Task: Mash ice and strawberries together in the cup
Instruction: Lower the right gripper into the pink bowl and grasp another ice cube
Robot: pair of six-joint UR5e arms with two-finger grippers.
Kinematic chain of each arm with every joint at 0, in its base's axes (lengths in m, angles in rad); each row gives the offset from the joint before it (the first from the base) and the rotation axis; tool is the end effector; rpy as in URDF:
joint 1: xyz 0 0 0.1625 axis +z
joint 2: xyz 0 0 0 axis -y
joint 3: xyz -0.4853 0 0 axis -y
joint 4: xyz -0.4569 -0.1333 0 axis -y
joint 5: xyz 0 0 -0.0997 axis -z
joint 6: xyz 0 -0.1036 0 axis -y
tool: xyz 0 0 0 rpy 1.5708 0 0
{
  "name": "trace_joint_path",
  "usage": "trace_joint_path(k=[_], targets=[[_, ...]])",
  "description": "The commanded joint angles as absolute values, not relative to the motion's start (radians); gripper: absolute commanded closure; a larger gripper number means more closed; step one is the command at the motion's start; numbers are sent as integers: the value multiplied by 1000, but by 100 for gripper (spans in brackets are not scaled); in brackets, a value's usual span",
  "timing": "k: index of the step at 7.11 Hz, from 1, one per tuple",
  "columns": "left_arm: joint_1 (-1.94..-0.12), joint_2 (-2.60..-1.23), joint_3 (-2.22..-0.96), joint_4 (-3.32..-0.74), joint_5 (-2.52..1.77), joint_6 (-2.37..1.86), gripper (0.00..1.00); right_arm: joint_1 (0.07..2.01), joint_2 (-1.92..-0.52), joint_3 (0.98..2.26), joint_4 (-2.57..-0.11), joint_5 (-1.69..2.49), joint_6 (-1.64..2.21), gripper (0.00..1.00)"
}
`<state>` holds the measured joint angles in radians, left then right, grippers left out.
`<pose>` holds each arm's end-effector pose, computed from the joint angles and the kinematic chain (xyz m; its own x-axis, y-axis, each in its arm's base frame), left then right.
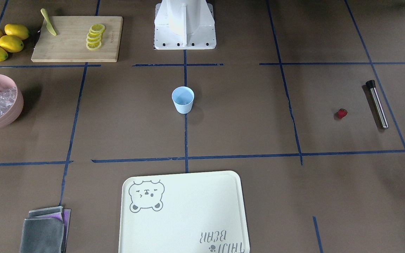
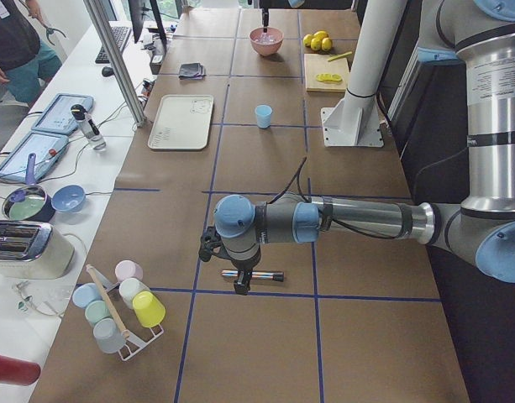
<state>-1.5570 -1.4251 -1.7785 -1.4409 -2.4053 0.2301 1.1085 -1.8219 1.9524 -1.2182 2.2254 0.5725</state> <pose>-0.0499 -0.4811 0.6905 0.6513 0.1876 -0.7352 -0.1667 0.9807 0.1026 -0.1418 -0.4420 0.5996 0.7047 -0.0808 0.7048 0.0157 0.9950 0.0984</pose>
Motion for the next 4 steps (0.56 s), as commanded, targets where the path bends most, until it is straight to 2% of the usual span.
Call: trace_joint_path(k=[1,4], targets=[[-1557,-1424,-1778,-1440,-2405,230,0,1065,-1865,1941,-1172,2183,609,3],[-1557,-1424,-1779,-1442,-2405,230,0,1017,-1868,1904,-1172,2157,604,16]])
